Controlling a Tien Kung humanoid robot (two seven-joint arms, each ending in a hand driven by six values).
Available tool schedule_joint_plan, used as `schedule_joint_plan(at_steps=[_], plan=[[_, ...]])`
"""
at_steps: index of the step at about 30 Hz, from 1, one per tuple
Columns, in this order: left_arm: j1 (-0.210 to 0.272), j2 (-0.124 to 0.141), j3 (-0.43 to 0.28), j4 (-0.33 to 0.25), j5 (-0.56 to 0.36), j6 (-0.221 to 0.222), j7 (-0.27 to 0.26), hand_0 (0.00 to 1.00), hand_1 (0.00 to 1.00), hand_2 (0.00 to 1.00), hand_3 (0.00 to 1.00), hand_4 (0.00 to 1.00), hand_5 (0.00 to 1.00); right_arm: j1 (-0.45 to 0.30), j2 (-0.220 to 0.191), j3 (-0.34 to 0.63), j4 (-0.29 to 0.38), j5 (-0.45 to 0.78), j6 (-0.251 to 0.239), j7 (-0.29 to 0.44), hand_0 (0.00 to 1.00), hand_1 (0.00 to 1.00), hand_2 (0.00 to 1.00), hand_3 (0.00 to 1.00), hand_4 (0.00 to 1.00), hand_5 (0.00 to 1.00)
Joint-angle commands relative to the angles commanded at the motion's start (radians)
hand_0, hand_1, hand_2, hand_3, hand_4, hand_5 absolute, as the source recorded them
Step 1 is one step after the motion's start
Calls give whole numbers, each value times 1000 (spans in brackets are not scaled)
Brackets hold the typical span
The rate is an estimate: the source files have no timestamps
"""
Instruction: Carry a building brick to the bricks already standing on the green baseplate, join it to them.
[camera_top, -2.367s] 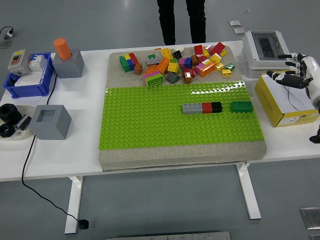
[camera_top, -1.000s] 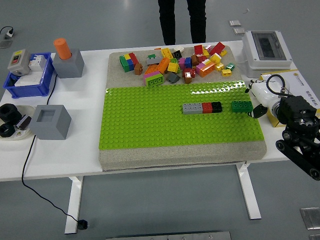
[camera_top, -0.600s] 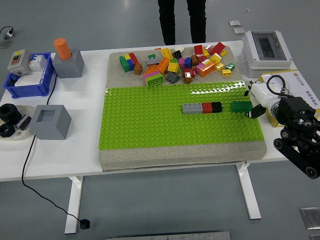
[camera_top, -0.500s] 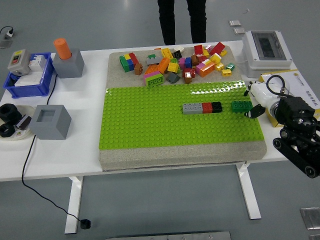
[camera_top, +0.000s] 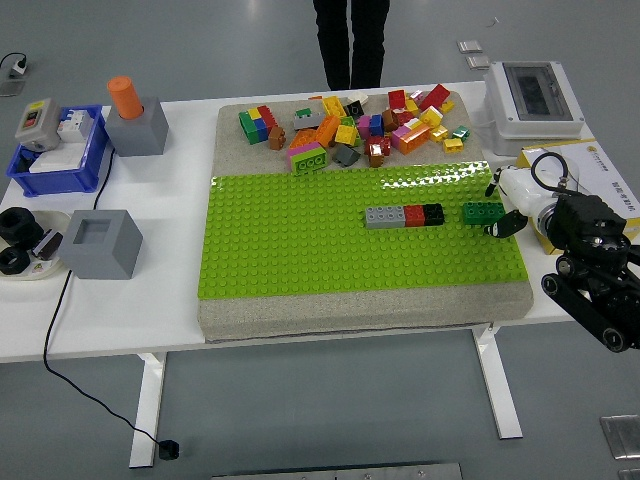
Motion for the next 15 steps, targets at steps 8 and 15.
schedule_joint_plan(at_steps=[8,15], plan=[[-1,0,0,0,0,0,0,782,776,723,454,998,849,1,1,-1,-1,15,-4,7,790,883,928,657,848,206],[0,0,-2,0,3,-1,1,782,776,723,453,998,847,-1,-1,2,3,24,-4,10,786,878,923,656,843,206]])
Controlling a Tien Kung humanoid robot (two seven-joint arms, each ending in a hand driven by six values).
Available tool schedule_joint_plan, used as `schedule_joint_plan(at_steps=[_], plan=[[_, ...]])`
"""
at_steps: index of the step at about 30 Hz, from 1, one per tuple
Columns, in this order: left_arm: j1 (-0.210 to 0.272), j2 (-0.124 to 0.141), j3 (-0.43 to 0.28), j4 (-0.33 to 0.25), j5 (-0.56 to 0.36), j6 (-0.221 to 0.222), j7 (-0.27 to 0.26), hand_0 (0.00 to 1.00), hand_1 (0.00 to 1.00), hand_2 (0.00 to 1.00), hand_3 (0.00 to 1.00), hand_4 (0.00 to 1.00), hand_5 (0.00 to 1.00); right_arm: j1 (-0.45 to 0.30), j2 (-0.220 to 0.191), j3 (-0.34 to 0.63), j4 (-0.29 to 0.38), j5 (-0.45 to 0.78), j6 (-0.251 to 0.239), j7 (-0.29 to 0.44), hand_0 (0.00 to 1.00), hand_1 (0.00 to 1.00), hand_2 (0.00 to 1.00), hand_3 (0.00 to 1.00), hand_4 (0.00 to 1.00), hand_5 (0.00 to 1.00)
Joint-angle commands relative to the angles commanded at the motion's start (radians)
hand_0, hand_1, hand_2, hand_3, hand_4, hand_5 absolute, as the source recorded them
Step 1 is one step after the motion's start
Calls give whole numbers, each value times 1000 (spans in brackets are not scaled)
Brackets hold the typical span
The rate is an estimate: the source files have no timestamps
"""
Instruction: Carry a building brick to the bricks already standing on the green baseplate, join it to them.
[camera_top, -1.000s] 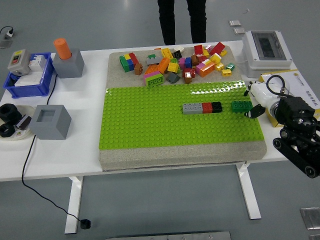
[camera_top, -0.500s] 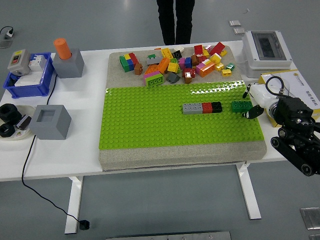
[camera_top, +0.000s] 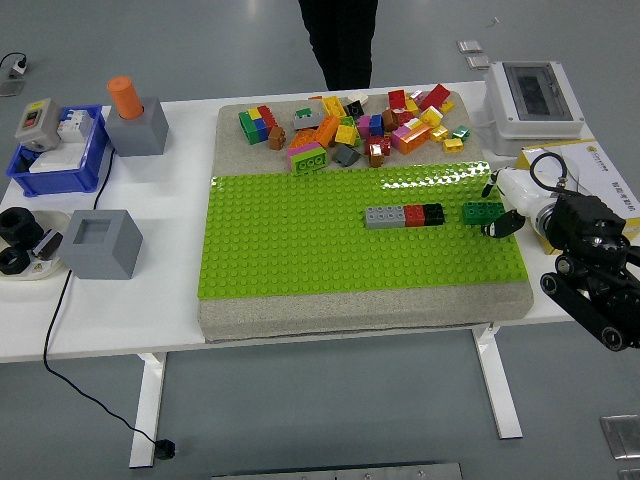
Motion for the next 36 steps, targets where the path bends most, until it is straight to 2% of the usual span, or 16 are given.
schedule_joint_plan(at_steps=[8,12,13,18,19,23,24,25,30,31,36], plan=[[0,-1,0,0,0,0,0,782,776,723,453,998,845,-6,-3,8,12,15,-1,4,782,871,917,658,836,207],[0,-1,0,0,0,0,0,782,776,723,453,998,845,-17,-8,21,25,72,-13,25,782,871,917,658,836,207],[0,-1,0,0,0,0,0,782,776,723,453,998,843,-22,-9,26,27,94,-25,41,760,827,878,657,850,264],[1,-2,1,0,-2,0,0,782,776,723,453,998,843,-48,-14,60,37,204,-111,138,760,827,878,657,850,264],[2,-3,1,0,-3,0,0,782,776,723,454,998,846,-53,-14,67,40,225,-128,158,748,782,840,669,874,357],[2,-3,2,0,-2,-1,1,782,776,723,454,998,846,-64,-17,78,42,264,-151,194,748,782,840,669,874,357],[2,-3,2,0,-2,-1,1,782,776,723,454,998,846,-66,-18,78,40,268,-152,196,748,782,840,669,874,357],[2,-4,2,0,-2,-1,1,782,776,723,453,998,842,-67,-18,77,39,272,-153,199,746,726,802,676,870,329],[2,-4,2,0,-2,-1,2,782,776,723,453,998,842,-73,-19,76,36,278,-160,208,746,726,802,676,870,329],[2,-4,1,0,-1,-1,2,782,776,723,453,998,840,-74,-19,77,36,278,-163,210,758,704,773,684,852,282],[2,-3,0,0,2,-2,2,782,776,723,453,998,840,-76,-19,81,37,264,-166,211,758,704,773,684,852,282]])
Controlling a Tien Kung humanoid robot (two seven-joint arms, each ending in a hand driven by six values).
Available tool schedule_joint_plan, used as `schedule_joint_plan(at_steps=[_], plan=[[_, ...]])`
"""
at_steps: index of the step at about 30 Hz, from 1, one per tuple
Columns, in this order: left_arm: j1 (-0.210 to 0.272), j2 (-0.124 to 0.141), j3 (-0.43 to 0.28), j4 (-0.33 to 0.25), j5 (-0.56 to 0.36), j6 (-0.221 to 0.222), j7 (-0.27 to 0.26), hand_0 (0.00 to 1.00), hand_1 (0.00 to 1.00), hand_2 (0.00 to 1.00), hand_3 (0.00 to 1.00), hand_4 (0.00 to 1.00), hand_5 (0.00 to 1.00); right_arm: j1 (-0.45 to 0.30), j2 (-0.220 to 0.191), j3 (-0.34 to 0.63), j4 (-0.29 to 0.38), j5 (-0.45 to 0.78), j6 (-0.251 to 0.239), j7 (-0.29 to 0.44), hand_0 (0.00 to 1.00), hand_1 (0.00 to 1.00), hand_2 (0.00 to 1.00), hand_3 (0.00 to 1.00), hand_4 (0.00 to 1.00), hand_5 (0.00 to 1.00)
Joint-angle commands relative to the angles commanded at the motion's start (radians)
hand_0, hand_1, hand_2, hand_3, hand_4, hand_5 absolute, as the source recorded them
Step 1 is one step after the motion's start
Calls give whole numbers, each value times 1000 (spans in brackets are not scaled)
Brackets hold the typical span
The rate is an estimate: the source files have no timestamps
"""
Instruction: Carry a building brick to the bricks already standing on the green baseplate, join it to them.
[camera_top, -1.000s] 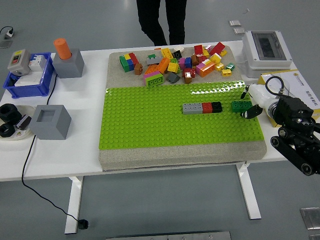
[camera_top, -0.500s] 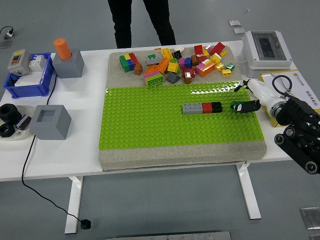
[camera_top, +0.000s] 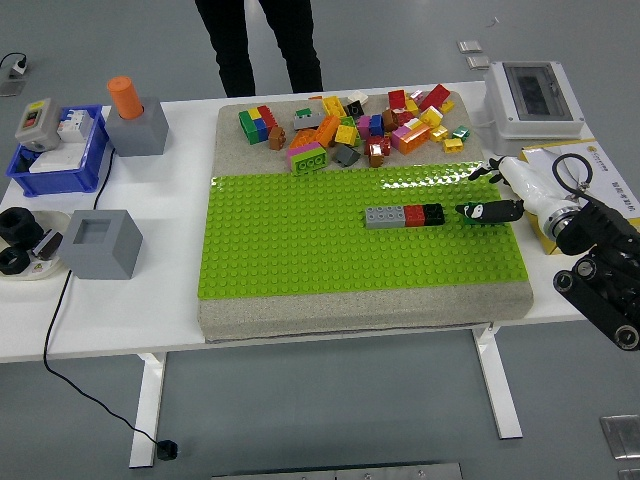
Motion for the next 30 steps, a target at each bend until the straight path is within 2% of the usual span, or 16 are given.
schedule_joint_plan(at_steps=[6,7,11,30], plan=[[-1,1,-1,0,2,0,0,782,776,723,453,998,839,-1,-2,10,3,-62,8,-13,758,709,770,672,854,269],[-1,1,-2,0,3,-1,0,782,776,722,453,998,839,0,-2,11,3,-74,9,-16,769,718,772,666,869,300],[-2,1,-3,0,5,-1,0,782,776,722,453,998,839,1,-1,14,2,-105,14,-23,769,718,772,666,869,300],[-2,1,-8,0,12,0,0,782,777,722,452,998,838,-3,-1,17,1,-138,37,-44,776,732,782,650,880,304]])
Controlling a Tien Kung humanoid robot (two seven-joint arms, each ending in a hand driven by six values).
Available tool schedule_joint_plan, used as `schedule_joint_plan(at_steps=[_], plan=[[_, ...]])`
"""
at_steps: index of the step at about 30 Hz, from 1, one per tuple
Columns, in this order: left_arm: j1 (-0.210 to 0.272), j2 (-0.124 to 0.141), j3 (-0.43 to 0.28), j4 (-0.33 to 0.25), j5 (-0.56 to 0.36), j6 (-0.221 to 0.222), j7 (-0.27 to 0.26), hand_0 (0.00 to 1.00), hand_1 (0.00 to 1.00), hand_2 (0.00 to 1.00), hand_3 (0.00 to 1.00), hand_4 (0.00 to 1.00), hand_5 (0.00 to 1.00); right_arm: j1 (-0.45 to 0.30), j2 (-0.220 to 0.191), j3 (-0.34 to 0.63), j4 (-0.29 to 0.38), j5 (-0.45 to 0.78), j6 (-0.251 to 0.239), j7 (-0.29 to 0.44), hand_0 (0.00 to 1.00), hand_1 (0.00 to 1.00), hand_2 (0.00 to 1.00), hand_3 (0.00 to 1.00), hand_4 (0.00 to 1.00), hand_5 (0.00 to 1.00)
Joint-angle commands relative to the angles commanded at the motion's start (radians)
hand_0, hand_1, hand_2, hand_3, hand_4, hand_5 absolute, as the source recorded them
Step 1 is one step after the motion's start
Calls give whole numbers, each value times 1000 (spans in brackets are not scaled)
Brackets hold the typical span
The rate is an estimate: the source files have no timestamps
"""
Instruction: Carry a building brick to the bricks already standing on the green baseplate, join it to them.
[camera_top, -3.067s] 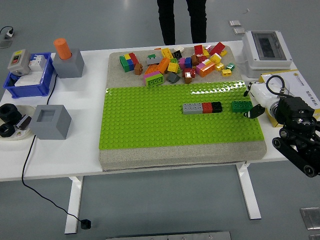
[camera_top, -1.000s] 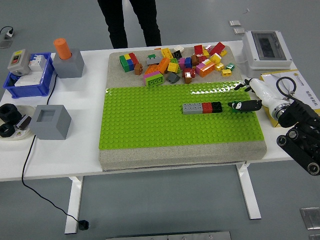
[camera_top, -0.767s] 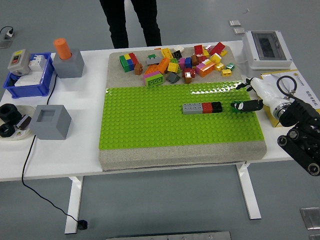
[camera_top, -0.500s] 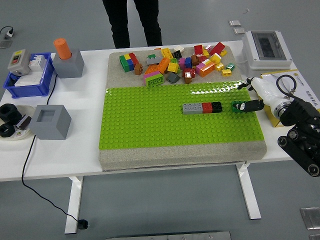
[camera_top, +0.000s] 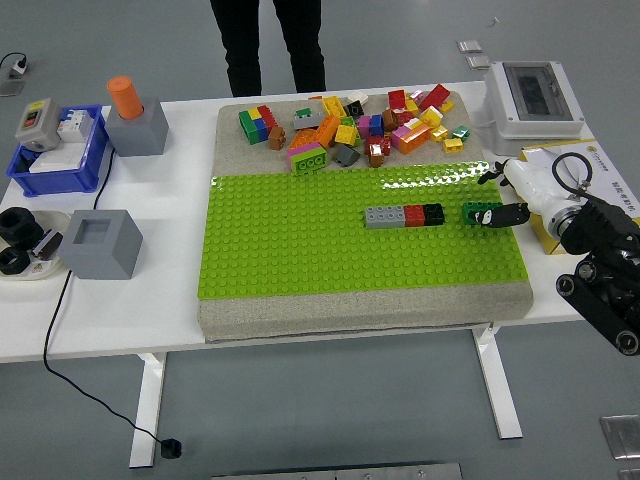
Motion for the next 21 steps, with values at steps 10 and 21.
schedule_joint_plan(at_steps=[10,21], plan=[[0,1,0,0,2,-1,-1,782,777,722,452,998,837,-4,0,8,3,0,4,-3,775,736,784,650,887,303],[-1,1,0,0,3,-1,-1,782,777,722,452,998,837,-6,1,8,1,-8,4,-5,774,737,786,649,889,303]])
